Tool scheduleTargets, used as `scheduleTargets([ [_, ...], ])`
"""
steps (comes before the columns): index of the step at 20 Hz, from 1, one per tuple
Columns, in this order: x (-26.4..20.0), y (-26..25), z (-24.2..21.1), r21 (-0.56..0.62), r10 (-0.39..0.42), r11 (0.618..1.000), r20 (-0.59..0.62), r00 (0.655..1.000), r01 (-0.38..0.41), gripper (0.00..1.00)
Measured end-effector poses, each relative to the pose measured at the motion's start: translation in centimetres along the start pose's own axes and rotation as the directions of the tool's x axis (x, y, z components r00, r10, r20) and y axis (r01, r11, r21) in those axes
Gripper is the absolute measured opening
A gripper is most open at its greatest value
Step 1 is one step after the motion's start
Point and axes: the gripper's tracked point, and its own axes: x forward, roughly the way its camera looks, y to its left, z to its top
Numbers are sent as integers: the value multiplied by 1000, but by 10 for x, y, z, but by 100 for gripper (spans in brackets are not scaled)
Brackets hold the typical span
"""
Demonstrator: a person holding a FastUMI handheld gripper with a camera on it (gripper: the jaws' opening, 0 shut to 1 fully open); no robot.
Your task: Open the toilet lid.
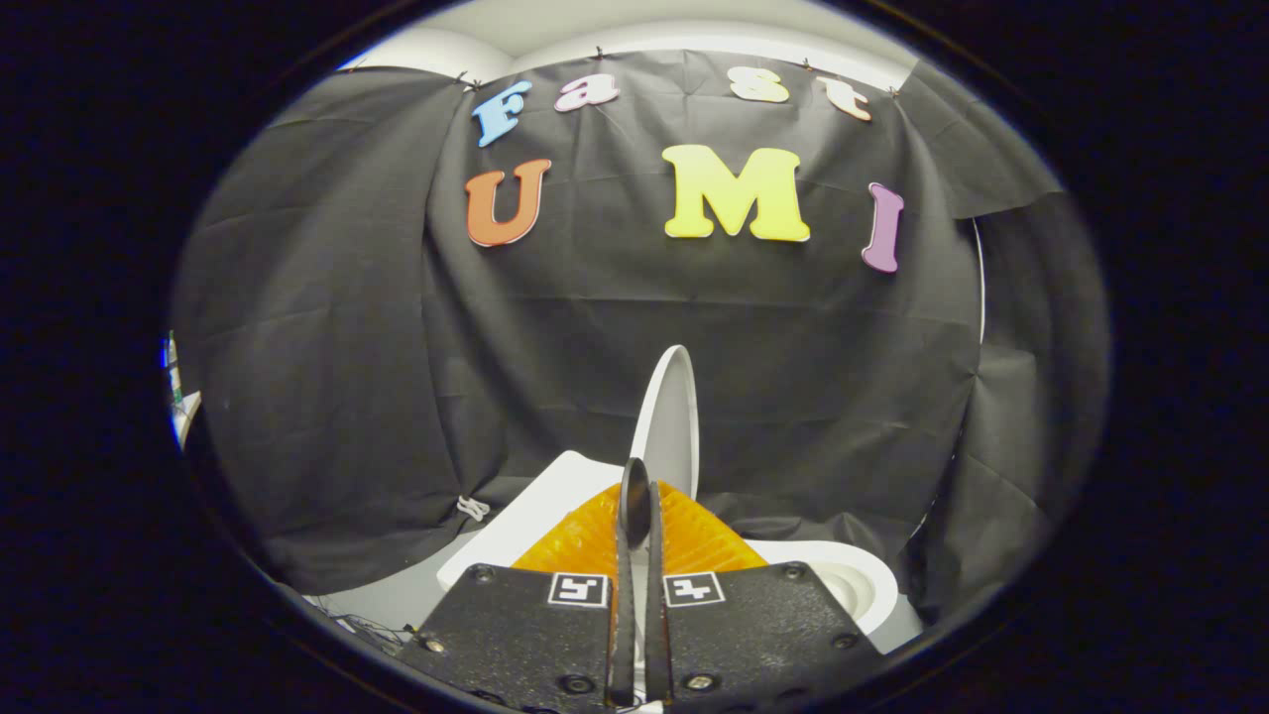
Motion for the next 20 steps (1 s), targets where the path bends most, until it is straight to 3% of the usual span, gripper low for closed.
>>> scheduleTargets([
  [5,3,10,1,-14,52,999,7,999,-52,17],
  [8,-4,17,10,-12,143,990,28,989,-142,52],
  [11,-25,5,32,-55,120,992,142,983,-113,86],
  [16,-67,-39,42,-48,75,997,254,964,-65,100],
  [20,-98,-92,13,43,58,997,251,966,-71,100],
])
